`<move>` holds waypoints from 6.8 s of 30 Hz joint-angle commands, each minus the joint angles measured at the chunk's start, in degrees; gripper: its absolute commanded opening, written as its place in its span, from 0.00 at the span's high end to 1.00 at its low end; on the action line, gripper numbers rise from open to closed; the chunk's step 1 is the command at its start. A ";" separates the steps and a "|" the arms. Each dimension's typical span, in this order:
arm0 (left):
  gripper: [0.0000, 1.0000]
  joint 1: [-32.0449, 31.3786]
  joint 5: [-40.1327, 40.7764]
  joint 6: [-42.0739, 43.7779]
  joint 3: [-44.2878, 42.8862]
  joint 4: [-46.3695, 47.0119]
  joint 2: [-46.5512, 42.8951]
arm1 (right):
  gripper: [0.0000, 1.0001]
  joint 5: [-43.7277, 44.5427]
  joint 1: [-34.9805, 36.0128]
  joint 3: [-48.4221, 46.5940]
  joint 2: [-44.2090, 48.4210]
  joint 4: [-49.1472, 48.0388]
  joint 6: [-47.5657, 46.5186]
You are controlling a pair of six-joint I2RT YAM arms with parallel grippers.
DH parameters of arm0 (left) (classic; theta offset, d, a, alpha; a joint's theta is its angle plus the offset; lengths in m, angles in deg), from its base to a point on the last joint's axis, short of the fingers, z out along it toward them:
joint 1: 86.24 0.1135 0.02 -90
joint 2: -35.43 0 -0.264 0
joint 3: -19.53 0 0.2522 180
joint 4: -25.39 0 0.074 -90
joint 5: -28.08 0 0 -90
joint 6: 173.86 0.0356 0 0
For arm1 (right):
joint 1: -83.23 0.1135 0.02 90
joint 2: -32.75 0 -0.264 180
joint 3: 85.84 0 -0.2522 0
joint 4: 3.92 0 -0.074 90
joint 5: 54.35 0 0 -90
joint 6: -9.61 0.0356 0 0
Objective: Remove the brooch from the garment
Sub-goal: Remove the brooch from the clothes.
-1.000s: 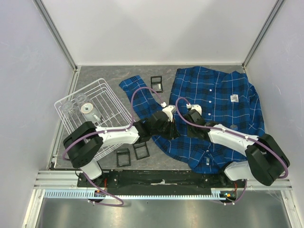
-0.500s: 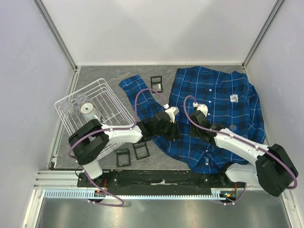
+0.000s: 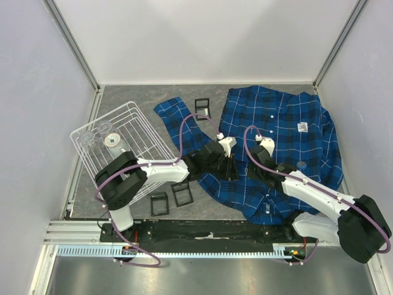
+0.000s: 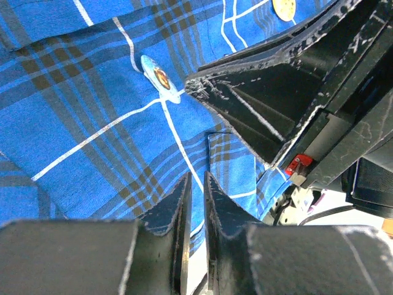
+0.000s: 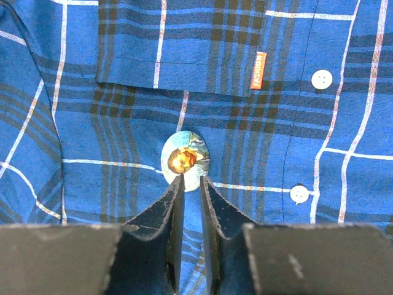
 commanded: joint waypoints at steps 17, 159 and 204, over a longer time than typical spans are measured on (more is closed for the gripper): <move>0.81 0.02 0.62 -1.12 0.53 2.22 -1.47 | 0.55 0.54 0.05 -3.44 -8.70 -4.40 -7.08; 0.92 3.18 -8.17 -10.00 -11.34 2.49 15.49 | 0.62 -13.70 -9.27 1.57 -2.90 -10.64 -9.46; 0.92 3.09 -7.64 -9.12 -10.46 2.22 13.82 | 0.44 -14.84 -9.88 1.22 0.96 -8.71 -6.46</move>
